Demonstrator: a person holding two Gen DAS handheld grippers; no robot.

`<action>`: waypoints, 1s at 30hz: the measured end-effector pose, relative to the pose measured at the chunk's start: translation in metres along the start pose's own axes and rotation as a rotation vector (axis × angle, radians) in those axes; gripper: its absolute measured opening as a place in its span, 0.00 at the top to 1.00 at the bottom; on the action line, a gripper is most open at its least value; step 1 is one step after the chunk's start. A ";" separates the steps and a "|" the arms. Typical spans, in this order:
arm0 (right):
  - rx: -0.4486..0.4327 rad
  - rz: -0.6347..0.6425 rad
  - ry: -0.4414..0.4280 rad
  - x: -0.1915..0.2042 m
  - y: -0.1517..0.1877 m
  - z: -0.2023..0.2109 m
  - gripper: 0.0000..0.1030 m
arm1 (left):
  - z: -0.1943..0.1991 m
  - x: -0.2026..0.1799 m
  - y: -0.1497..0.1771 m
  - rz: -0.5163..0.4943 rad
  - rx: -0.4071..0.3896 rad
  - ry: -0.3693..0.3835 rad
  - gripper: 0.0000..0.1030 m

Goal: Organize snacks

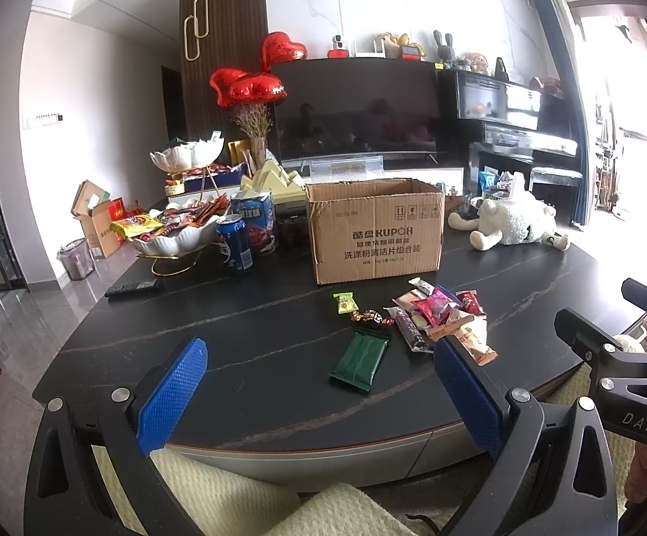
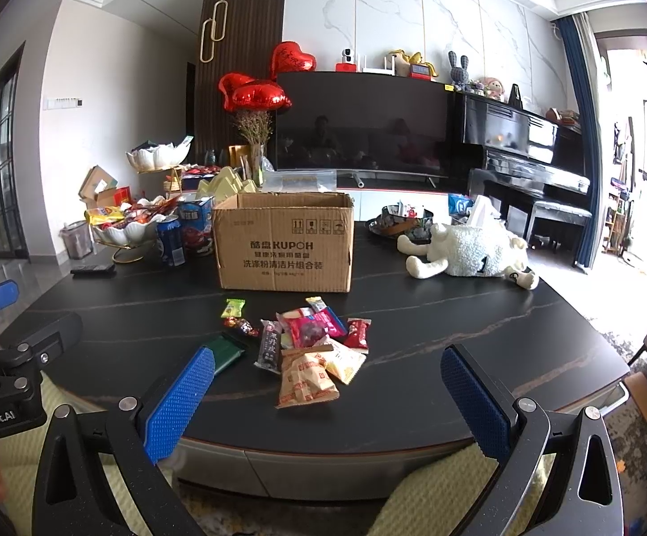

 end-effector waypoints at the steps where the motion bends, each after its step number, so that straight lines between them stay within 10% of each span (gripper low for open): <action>1: 0.000 0.000 0.000 0.000 0.000 0.000 0.00 | 0.000 0.000 0.000 0.000 0.000 0.000 0.00; 30: 0.004 0.000 -0.002 0.000 0.000 0.000 0.00 | 0.000 0.000 0.000 0.001 0.000 0.000 0.00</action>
Point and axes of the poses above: each gripper's, at about its wrist camera, not at the fingertips, and z roughly against the way its jaws point, x to its left, y to its underside, the point moved 5 cm from there along -z, roughly the way its jaws point, and after that the axes turned 4 degrees about -z, right-handed, at the moved point
